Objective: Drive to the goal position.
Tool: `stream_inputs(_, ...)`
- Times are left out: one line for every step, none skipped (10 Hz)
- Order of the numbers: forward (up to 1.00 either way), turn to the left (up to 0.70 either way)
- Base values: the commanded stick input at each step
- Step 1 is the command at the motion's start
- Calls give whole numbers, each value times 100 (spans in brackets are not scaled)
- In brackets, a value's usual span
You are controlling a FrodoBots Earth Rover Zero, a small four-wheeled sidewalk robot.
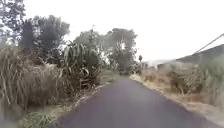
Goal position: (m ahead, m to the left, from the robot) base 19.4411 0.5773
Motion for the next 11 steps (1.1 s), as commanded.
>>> stream_inputs(85, 0)
stream_inputs(85, 0)
stream_inputs(85, 0)
stream_inputs(85, 0)
stream_inputs(85, 0)
stream_inputs(85, 0)
stream_inputs(85, 0)
stream_inputs(85, 0)
stream_inputs(85, 0)
stream_inputs(85, -4)
stream_inputs(85, -27)
